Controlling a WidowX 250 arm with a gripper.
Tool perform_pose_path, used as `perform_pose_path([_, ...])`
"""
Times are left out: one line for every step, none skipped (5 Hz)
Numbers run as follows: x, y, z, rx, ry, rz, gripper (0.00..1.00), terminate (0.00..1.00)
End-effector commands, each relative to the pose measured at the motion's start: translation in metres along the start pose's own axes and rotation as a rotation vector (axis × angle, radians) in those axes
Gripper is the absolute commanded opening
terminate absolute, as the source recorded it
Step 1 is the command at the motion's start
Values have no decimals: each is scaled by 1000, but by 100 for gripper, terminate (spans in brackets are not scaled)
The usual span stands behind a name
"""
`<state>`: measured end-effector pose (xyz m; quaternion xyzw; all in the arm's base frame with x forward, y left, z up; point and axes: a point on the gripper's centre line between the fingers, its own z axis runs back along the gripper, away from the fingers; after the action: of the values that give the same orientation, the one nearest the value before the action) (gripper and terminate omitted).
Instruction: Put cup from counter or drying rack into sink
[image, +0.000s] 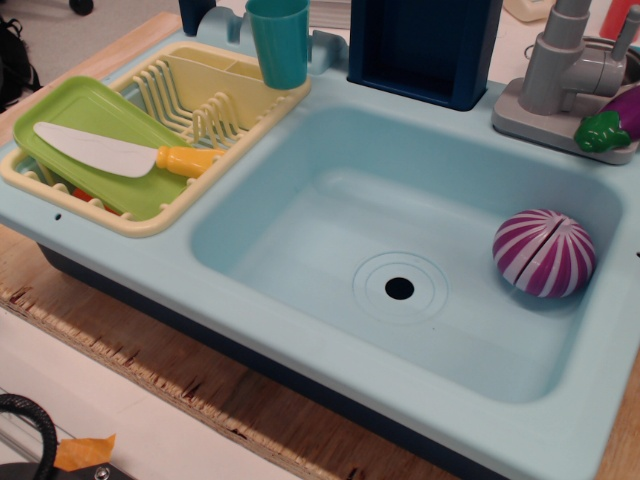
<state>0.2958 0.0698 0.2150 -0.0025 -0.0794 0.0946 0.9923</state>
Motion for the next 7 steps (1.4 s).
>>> perform_pose_path([0,0,0,0,0,0,100,0])
perform_pose_path([7,2,-4,16,-106,-31,100,0])
perform_pose_path([14,4,-10,9,-156,-56,100,0])
perform_pose_path([24,3,-14,-2,-177,-75,100,0])
perform_pose_path([30,3,-20,-21,-170,-79,100,0])
perform_pose_path([31,6,-29,-39,-139,-72,100,0])
perform_pose_path([28,13,-39,-58,-120,-68,100,0])
